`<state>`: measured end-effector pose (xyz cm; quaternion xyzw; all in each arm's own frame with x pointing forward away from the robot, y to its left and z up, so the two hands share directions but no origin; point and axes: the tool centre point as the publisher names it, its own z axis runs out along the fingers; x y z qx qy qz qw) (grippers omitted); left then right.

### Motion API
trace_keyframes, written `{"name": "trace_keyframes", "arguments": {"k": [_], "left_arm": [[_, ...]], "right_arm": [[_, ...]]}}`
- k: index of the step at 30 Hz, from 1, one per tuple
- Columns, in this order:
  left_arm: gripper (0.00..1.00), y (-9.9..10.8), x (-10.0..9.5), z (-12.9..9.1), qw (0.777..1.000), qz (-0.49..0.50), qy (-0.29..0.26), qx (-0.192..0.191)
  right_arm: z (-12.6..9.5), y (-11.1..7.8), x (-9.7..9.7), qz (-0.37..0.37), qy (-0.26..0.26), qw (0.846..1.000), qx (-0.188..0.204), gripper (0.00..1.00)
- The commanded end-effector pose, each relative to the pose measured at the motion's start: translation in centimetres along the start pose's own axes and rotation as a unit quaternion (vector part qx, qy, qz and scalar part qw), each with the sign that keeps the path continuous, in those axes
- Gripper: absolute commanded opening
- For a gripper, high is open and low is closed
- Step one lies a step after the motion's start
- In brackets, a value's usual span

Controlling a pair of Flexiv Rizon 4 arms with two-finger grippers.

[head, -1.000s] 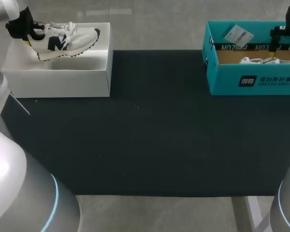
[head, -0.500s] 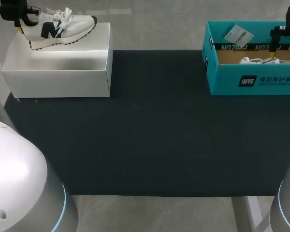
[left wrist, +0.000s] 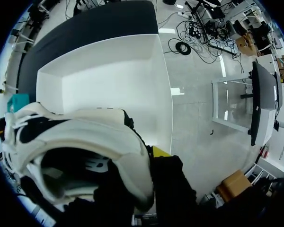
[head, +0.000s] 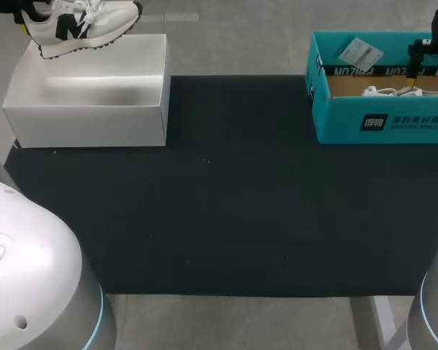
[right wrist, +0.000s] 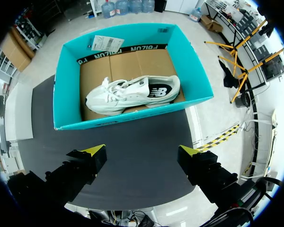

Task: Take the shoe out of the shoebox, open the shoe tongue, remove and reinsert the insole, then place the shoe into the shoebox

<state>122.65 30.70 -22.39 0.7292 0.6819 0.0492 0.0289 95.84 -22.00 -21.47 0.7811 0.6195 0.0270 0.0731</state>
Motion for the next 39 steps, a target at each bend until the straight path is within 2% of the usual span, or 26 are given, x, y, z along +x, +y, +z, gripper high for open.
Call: {"name": "trace_keyframes", "arguments": {"k": [1, 9, 12, 17, 23, 33, 39], "left_arm": [[0.0, -0.9, -0.3, -0.3, 1.0, 0.0, 0.002, -0.015], [0.0, -0.9, -0.3, -0.3, 1.0, 0.0, 0.002, -0.015], [0.0, -2.7, -1.9, -1.0, 0.999, 0.022, 0.027, -0.004], [0.0, -4.5, -3.1, -2.2, 0.999, 0.015, 0.043, -0.012], [0.0, -6.8, -4.7, -3.8, 0.998, 0.003, 0.041, -0.036], [0.0, -10.9, -8.7, -5.2, 0.998, 0.008, 0.049, -0.03], [0.0, -13.2, -10.5, -7.1, 0.997, 0.005, 0.045, -0.054]], "right_arm": [[0.0, -0.1, 0.0, 0.0, 0.0, 1.0, -0.001, 1.0], [0.0, -0.1, 0.0, 0.0, 0.0, 1.0, -0.001, 1.0], [0.0, -0.1, 0.0, 0.0, 0.0, 1.0, -0.001, 1.0], [0.0, -0.1, 0.0, 0.0, 0.0, 1.0, -0.001, 1.0], [0.0, -0.1, 0.0, 0.0, 0.0, 1.0, -0.001, 1.0], [0.0, -0.1, 0.0, 0.0, 0.0, 1.0, -0.001, 1.0], [0.0, -0.1, 0.0, 0.0, 0.0, 1.0, -0.001, 1.0]]}}
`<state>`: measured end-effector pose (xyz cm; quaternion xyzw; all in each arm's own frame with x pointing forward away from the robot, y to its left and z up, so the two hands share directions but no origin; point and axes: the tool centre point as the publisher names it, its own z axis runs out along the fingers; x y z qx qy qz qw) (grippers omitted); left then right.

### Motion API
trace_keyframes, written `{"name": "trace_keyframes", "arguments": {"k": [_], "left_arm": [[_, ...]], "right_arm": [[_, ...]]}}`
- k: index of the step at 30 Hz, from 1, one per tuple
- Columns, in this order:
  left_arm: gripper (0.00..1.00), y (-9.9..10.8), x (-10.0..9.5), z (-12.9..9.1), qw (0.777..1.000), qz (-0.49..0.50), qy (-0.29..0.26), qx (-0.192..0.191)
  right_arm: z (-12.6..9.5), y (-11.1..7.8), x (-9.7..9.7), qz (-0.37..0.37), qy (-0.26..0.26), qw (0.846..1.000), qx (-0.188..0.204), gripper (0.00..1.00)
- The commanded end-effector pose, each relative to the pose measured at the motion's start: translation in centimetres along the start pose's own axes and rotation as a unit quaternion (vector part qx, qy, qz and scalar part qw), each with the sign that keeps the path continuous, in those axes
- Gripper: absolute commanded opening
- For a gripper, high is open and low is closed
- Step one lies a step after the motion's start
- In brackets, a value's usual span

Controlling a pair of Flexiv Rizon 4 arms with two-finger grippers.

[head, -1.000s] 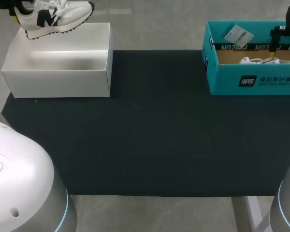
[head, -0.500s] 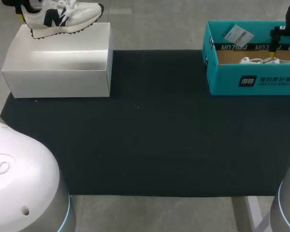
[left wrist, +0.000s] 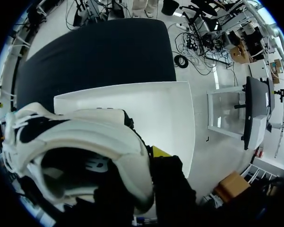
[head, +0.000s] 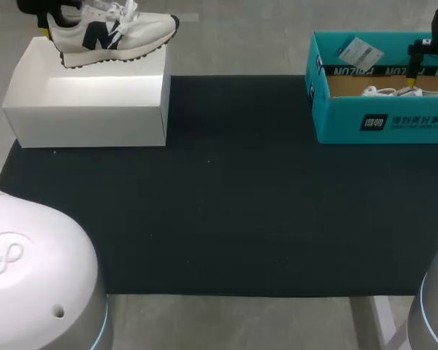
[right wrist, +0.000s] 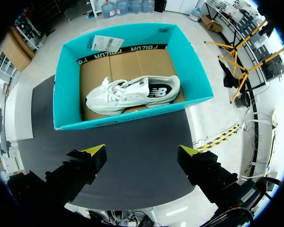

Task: Take the shoe out of the shoebox, open the shoe tongue, remove and reinsert the insole, then place the shoe into the shoebox

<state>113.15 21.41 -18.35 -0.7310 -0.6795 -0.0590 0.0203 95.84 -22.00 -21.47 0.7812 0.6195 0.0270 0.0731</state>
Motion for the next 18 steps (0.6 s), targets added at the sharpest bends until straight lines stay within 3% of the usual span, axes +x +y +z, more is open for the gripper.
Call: {"name": "trace_keyframes", "arguments": {"k": [1, 18], "left_arm": [[0.0, -5.3, -0.9, -1.8, 0.996, -0.007, 0.005, -0.086], [0.0, -11.8, -5.9, -2.7, 0.996, 0.004, -0.014, -0.085]], "right_arm": [[0.0, -0.1, 0.0, 0.0, 0.0, 1.0, -0.001, 1.0], [0.0, -0.1, 0.0, 0.0, 0.0, 1.0, -0.001, 1.0]]}}
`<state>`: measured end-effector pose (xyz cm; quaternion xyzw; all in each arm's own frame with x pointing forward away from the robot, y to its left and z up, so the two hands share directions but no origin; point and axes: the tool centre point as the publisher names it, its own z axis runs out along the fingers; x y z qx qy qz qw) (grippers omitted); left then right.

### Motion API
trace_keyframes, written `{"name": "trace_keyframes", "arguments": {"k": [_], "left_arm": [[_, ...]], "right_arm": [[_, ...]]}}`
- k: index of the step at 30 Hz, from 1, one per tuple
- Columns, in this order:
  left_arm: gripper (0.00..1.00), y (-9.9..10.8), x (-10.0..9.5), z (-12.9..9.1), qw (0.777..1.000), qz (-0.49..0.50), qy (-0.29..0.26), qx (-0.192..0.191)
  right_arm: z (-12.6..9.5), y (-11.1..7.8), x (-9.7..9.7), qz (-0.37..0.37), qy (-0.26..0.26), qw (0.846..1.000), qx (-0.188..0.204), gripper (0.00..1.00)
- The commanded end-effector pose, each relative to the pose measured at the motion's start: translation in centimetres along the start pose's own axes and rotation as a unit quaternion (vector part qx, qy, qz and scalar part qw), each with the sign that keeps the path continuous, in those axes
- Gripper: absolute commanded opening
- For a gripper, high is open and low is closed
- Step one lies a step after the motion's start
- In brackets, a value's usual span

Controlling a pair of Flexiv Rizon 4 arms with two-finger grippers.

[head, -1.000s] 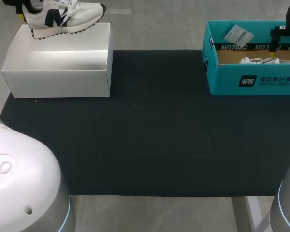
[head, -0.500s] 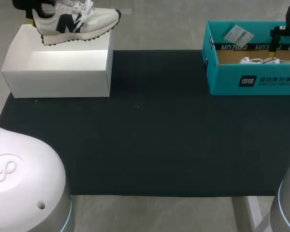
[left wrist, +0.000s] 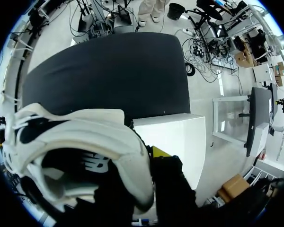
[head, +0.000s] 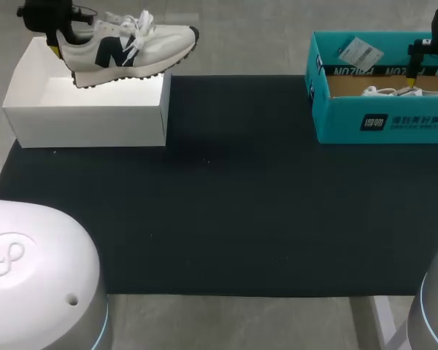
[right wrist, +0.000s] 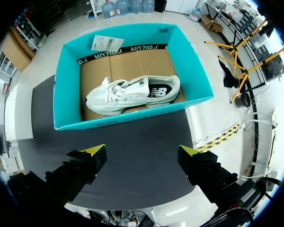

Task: Take the shoe out of the shoebox, open the shoe tongue, remove and reinsert the insole, then place the shoe into the shoebox

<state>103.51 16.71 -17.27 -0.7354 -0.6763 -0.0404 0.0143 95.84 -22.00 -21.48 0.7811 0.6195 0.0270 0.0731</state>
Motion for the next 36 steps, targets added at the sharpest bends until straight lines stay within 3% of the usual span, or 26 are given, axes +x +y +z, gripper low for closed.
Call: {"name": "trace_keyframes", "arguments": {"k": [1, 5, 26, 29, 36], "left_arm": [[0.0, -2.8, -0.8, -0.5, 0.996, 0.0, 0.004, -0.093], [0.0, -4.2, -1.5, -0.5, 0.996, 0.012, -0.001, -0.094], [0.0, -4.2, -1.5, -0.5, 0.996, 0.012, -0.001, -0.094], [0.0, -4.9, -2.7, -1.1, 0.997, 0.005, 0.017, -0.078], [0.0, -6.1, -6.3, -2.2, 0.995, -0.004, 0.045, -0.084]], "right_arm": [[0.0, -0.1, 0.0, 0.0, 0.0, 1.0, -0.001, 1.0], [0.0, -0.1, 0.0, 0.0, 0.0, 1.0, -0.001, 1.0], [0.0, -0.1, 0.0, 0.0, 0.0, 1.0, -0.001, 1.0], [0.0, -0.1, 0.0, 0.0, 0.0, 1.0, -0.001, 1.0], [0.0, -0.1, 0.0, 0.0, 0.0, 1.0, -0.001, 1.0]]}}
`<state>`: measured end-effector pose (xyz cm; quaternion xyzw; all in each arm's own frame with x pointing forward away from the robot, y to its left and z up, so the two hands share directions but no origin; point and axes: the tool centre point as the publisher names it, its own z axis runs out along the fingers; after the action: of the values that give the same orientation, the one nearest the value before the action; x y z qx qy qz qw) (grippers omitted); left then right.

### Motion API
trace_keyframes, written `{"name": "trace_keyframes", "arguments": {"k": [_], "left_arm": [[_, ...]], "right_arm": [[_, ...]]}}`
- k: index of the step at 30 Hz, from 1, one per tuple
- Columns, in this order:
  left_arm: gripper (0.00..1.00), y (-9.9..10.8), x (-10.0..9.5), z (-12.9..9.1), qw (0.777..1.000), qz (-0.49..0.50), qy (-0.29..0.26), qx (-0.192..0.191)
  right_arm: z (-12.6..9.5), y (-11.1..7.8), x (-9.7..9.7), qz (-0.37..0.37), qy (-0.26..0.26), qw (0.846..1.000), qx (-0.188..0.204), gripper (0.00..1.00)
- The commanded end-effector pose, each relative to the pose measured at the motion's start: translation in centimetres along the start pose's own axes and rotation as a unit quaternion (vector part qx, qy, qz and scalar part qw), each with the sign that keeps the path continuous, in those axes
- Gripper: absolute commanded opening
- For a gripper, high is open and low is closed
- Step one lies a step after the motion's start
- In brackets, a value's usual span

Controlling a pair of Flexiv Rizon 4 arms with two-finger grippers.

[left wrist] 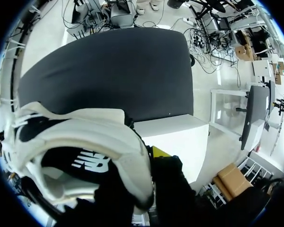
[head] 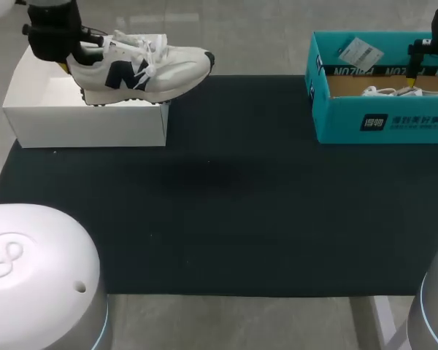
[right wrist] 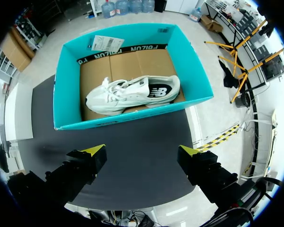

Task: Take the shoe out of the shoebox, open the shoe tongue, remove and reinsert the insole, then place the shoe into the shoebox

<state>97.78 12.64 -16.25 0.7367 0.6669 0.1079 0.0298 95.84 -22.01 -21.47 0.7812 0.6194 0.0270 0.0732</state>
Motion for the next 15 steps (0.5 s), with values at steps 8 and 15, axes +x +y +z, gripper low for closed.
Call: {"name": "trace_keyframes", "arguments": {"k": [8, 15], "left_arm": [[0.0, -2.7, -7.2, -1.4, 1.0, -0.026, -0.009, 0.003], [0.0, -4.5, -11.6, -2.5, 1.0, -0.023, -0.017, 0.004]], "right_arm": [[0.0, -0.1, 0.0, 0.0, 0.0, 1.0, -0.001, 1.0], [0.0, -0.1, 0.0, 0.0, 0.0, 1.0, -0.001, 1.0]]}}
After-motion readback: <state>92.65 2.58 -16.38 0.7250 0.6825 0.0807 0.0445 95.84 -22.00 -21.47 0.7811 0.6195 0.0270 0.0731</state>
